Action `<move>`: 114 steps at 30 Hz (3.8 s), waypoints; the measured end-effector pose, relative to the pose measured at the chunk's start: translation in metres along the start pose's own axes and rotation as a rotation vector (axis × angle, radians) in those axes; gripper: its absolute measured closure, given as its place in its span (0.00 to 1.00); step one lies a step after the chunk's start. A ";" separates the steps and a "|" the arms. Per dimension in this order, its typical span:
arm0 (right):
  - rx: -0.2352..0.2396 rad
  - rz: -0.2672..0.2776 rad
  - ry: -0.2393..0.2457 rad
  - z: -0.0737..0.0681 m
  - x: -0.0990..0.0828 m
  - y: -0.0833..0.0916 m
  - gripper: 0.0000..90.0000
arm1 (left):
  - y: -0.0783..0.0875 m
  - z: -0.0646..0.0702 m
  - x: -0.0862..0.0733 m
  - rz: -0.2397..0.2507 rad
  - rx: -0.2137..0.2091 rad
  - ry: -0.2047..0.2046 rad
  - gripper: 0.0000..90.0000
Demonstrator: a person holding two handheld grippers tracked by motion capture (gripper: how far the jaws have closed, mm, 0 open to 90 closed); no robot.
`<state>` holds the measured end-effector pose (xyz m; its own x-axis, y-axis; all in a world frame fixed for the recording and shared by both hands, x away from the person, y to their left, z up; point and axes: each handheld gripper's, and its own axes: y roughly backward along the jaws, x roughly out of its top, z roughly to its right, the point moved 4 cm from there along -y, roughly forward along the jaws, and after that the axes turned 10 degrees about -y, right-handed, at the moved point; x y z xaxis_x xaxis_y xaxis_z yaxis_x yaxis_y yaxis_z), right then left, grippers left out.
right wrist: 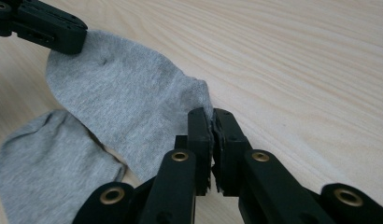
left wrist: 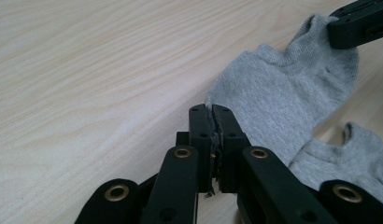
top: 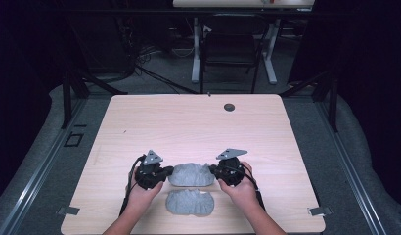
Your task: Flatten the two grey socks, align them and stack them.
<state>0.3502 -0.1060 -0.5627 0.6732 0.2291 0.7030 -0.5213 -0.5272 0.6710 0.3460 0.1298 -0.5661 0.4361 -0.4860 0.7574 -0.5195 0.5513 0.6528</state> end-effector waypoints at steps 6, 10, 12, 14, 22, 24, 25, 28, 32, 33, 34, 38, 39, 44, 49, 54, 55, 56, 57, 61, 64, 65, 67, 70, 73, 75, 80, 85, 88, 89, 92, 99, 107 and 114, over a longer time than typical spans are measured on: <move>0.015 0.003 0.017 -0.005 -0.001 0.011 0.96 | 0.010 0.005 0.001 0.014 -0.008 -0.017 0.98; 0.022 0.007 0.029 -0.009 -0.001 0.018 0.96 | 0.015 0.010 0.001 0.020 -0.016 -0.022 0.98; 0.024 0.007 0.034 -0.011 -0.001 0.022 0.96 | 0.018 0.012 0.000 0.024 -0.020 -0.026 0.98; 0.032 0.009 0.038 -0.013 -0.002 0.024 0.96 | 0.021 0.015 -0.001 0.024 -0.024 -0.027 0.98; 0.055 -0.001 0.059 -0.022 -0.009 0.036 0.96 | 0.032 0.022 -0.005 0.026 -0.041 -0.034 0.98; 0.061 -0.002 0.060 -0.025 -0.012 0.038 0.96 | 0.034 0.024 -0.007 0.029 -0.040 -0.039 0.98; 0.065 -0.002 0.064 -0.026 -0.013 0.039 0.96 | 0.035 0.025 -0.008 0.027 -0.044 -0.042 0.98; 0.073 -0.007 0.067 -0.029 -0.018 0.040 0.96 | 0.037 0.029 -0.013 0.024 -0.051 -0.042 0.98; 0.082 -0.017 0.066 -0.033 -0.025 0.041 0.96 | 0.040 0.034 -0.020 0.015 -0.061 -0.050 0.98; 0.085 -0.024 0.071 -0.033 -0.027 0.042 0.96 | 0.041 0.036 -0.021 0.015 -0.061 -0.046 0.98; 0.087 -0.028 0.073 -0.034 -0.028 0.042 0.96 | 0.041 0.037 -0.022 0.010 -0.063 -0.052 0.98; 0.097 -0.031 0.074 -0.039 -0.034 0.043 0.96 | 0.042 0.041 -0.026 0.004 -0.072 -0.061 0.98; 0.098 -0.035 0.075 -0.040 -0.036 0.044 0.96 | 0.043 0.042 -0.027 0.004 -0.075 -0.056 0.98; 0.093 -0.041 0.088 -0.041 -0.042 0.043 0.96 | 0.041 0.045 -0.031 -0.005 -0.078 -0.049 0.98; 0.098 -0.047 0.079 -0.041 -0.046 0.042 0.96 | 0.039 0.045 -0.035 -0.024 -0.079 -0.059 0.98; 0.097 -0.057 0.076 -0.040 -0.049 0.041 0.96 | 0.034 0.046 -0.040 -0.043 -0.085 -0.055 0.98; 0.092 -0.062 0.075 -0.040 -0.050 0.041 0.96 | 0.032 0.047 -0.041 -0.044 -0.082 -0.050 0.98; 0.095 -0.061 0.075 -0.039 -0.051 0.039 0.96 | 0.032 0.046 -0.042 -0.054 -0.084 -0.061 0.98; 0.091 -0.066 0.072 -0.039 -0.052 0.038 0.96 | 0.031 0.046 -0.043 -0.058 -0.085 -0.056 0.98; 0.085 -0.081 0.062 -0.036 -0.056 0.033 0.96 | 0.027 0.044 -0.046 -0.065 -0.080 -0.060 0.98; 0.081 -0.096 0.061 -0.033 -0.059 0.029 0.95 | 0.024 0.044 -0.047 -0.057 -0.079 -0.046 0.98; 0.080 -0.097 0.059 -0.032 -0.059 0.028 0.95 | 0.023 0.043 -0.047 -0.062 -0.085 -0.051 0.98; 0.075 -0.098 0.060 -0.031 -0.060 0.026 0.95 | 0.021 0.043 -0.048 -0.058 -0.085 -0.044 0.97; 0.073 -0.105 0.053 -0.029 -0.062 0.024 0.94 | 0.020 0.042 -0.048 -0.061 -0.084 -0.041 0.97; 0.069 -0.106 0.051 -0.028 -0.063 0.022 0.92 | 0.019 0.041 -0.048 -0.058 -0.086 -0.042 0.97; 0.066 -0.109 0.048 -0.027 -0.063 0.021 0.88 | 0.018 0.041 -0.049 -0.051 -0.085 -0.029 0.95; 0.055 -0.043 0.039 -0.026 -0.057 0.030 0.78 | 0.028 0.043 -0.042 -0.013 -0.085 -0.025 0.88; 0.107 0.015 0.075 -0.040 -0.053 0.038 0.71 | 0.033 0.055 -0.037 0.012 -0.104 -0.074 0.78; 0.112 0.013 0.140 -0.048 -0.056 0.035 0.66 | 0.028 0.059 -0.038 -0.002 -0.110 -0.104 0.73; 0.103 0.008 0.167 -0.050 -0.057 0.033 0.66 | 0.026 0.060 -0.040 -0.007 -0.116 -0.096 0.71; 0.094 -0.008 0.193 -0.052 -0.061 0.026 0.65 | 0.022 0.061 -0.043 -0.029 -0.125 -0.101 0.69; 0.099 -0.031 0.204 -0.052 -0.068 0.019 0.62 | 0.015 0.063 -0.048 -0.051 -0.130 -0.110 0.66; 0.076 -0.064 0.196 -0.046 -0.075 0.009 0.58 | 0.011 0.062 -0.053 -0.062 -0.135 -0.122 0.66; 0.070 -0.084 0.192 -0.045 -0.077 0.007 0.59 | 0.007 0.060 -0.053 -0.063 -0.128 -0.120 0.64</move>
<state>0.2715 -0.0902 -0.6016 0.5967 0.4228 0.6821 -0.4260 -0.5534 0.7157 0.2748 0.1187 -0.6025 0.3702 -0.5949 0.7135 -0.3927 0.5958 0.7006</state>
